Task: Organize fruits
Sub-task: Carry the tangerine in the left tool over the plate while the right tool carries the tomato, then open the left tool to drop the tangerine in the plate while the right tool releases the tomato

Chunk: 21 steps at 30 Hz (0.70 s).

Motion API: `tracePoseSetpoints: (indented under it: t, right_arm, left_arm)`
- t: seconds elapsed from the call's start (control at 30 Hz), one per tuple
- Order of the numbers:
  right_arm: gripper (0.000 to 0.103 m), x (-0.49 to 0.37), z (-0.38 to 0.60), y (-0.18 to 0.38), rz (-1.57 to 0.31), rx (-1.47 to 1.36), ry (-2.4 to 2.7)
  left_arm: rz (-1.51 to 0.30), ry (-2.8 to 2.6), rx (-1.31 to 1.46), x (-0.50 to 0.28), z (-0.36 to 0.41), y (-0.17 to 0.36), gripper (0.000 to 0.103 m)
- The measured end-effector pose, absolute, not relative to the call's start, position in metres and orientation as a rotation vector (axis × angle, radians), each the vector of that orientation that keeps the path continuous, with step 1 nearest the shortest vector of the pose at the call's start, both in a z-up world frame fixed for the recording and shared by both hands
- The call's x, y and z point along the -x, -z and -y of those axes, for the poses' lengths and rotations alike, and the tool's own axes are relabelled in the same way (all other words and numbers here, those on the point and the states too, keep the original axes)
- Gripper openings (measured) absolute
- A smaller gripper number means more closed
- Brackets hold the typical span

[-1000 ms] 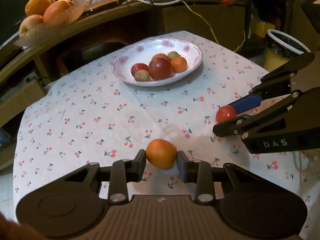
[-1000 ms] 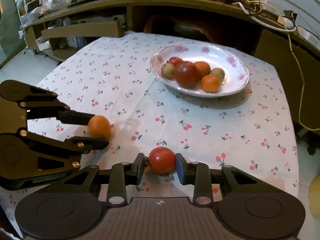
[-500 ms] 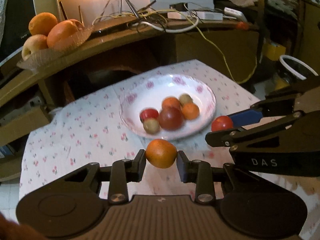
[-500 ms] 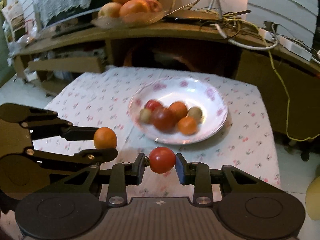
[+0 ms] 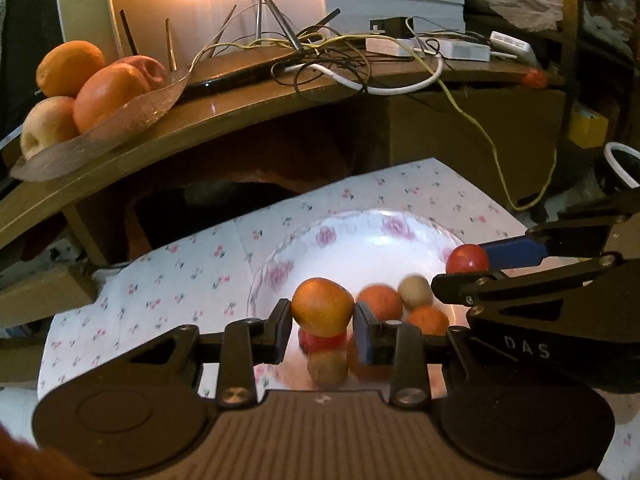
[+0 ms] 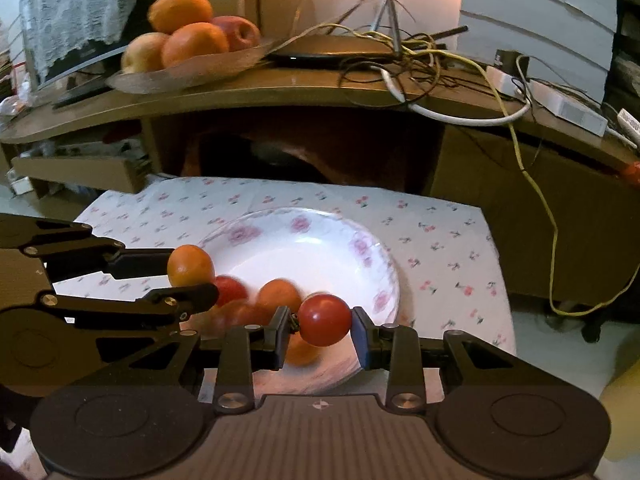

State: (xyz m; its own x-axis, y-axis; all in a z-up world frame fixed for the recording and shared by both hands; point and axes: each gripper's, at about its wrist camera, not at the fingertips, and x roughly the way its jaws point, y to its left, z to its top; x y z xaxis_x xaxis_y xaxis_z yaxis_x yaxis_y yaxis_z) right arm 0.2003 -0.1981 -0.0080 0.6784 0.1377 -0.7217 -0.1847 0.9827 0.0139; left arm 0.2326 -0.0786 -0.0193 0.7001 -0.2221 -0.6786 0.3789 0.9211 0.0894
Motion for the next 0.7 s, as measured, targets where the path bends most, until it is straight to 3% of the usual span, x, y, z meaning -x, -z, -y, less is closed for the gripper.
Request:
tracePoseSetpoints:
  t: [0.7]
  right_arm:
    - [0.037, -0.247, 0.198, 0.028, -0.826, 0.091, -0.189]
  left_arm:
    - [-0.766, 0.305, -0.229, -0.27, 0.085, 0.046, 0.038]
